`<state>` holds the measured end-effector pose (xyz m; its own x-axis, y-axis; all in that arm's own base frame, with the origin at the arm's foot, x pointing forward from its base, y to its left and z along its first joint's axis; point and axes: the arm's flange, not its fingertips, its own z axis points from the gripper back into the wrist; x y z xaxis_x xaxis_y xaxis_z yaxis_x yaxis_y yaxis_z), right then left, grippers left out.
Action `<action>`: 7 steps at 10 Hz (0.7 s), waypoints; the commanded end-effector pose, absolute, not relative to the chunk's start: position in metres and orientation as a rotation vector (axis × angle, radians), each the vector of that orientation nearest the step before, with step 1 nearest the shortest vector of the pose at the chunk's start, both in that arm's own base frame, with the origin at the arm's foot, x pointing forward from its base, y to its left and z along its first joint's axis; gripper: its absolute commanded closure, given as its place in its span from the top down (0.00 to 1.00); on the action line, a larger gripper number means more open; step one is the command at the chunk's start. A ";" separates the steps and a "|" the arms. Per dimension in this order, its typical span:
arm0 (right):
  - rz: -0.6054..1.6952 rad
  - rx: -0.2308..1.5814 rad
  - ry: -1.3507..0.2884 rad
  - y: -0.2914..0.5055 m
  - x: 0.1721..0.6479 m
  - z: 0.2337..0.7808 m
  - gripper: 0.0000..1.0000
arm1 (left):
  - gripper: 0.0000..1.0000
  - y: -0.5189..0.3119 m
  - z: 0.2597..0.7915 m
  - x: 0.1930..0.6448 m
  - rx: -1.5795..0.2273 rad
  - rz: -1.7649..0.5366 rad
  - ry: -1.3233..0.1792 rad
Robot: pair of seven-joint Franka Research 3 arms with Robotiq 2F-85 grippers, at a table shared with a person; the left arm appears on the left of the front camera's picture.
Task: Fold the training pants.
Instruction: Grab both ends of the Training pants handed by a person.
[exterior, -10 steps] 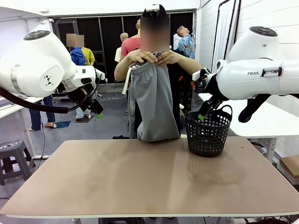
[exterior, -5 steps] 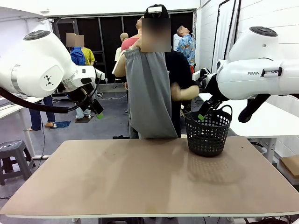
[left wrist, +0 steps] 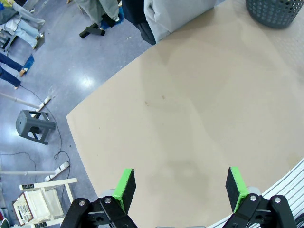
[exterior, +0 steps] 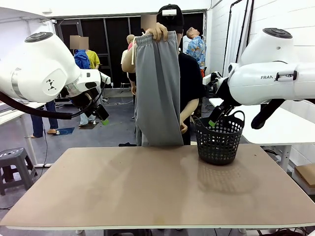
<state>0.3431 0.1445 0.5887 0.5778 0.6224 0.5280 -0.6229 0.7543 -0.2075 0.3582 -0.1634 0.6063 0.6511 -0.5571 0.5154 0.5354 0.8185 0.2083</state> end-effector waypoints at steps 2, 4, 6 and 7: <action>0.727 0.003 -0.617 0.144 0.344 0.590 1.00 | 1.00 -0.164 0.607 0.359 0.038 -0.621 -0.598; 0.727 0.003 -0.617 0.144 0.344 0.590 1.00 | 1.00 -0.164 0.607 0.359 0.038 -0.621 -0.598; 0.727 0.003 -0.617 0.144 0.344 0.590 1.00 | 1.00 -0.164 0.607 0.359 0.038 -0.621 -0.598; 0.727 0.003 -0.617 0.144 0.344 0.590 1.00 | 1.00 -0.164 0.607 0.359 0.038 -0.621 -0.598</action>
